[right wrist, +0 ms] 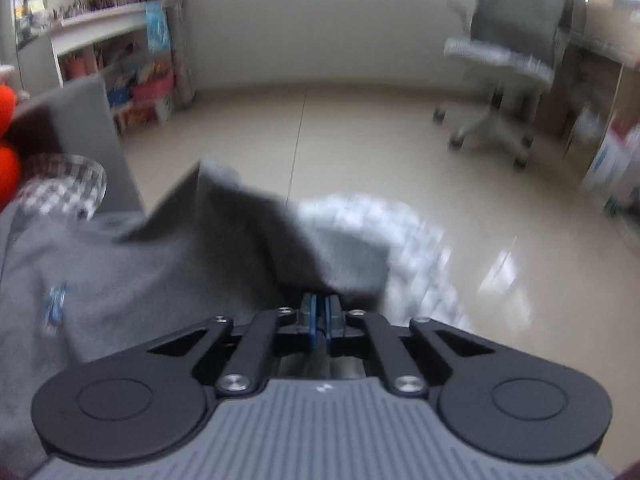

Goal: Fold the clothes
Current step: 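Lower the shirt onto the quilt with both grippers, spreading it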

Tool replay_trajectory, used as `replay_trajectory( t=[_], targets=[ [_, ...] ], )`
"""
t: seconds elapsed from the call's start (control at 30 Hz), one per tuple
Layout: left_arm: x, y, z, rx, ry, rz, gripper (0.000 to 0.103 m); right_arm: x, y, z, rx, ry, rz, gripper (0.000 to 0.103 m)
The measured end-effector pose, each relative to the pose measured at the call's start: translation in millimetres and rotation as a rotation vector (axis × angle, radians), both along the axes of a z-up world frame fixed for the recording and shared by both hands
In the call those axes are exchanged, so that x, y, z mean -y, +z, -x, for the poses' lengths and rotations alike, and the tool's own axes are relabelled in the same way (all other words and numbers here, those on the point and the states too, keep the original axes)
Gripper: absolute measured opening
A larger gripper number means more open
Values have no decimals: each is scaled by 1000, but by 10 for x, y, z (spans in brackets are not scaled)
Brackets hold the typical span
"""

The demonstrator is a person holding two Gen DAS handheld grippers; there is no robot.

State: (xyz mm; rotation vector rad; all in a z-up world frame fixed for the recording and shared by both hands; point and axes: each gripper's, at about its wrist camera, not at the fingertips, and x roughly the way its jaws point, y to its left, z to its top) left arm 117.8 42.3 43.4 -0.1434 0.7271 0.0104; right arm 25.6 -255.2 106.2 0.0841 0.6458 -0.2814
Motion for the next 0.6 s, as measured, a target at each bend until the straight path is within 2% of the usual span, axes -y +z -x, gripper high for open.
replay_trajectory(
  t=[0.1,0.2,0.27,0.33,0.37,0.4,0.43,0.47,0.5,0.57,0.6],
  targets=[
    [-259,103,-36,68,88,-6,0,-94,302,73,146,-39,104,0],
    [-528,172,-77,121,185,-12,0,-137,409,80,197,-102,190,0],
    [-632,147,-97,112,212,-9,0,-82,239,-16,118,-112,163,1],
    [-665,105,-107,77,187,16,0,-21,45,-90,28,-104,101,3],
    [-667,97,-102,63,171,40,3,12,-43,-112,-10,-101,58,7],
    [-666,92,-92,54,155,64,11,54,-85,-109,-24,-110,11,12],
    [-664,96,-84,49,144,86,19,103,-93,-95,-21,-124,-35,13],
    [-662,106,-78,46,135,105,38,152,-77,-73,-9,-140,-80,19],
    [-657,112,-75,46,128,125,53,195,-56,-42,4,-158,-120,39],
    [-617,92,-72,31,105,165,62,238,-46,2,13,-186,-165,60],
    [-594,79,-70,21,93,184,63,232,-53,13,2,-187,-170,60]
  ],
)
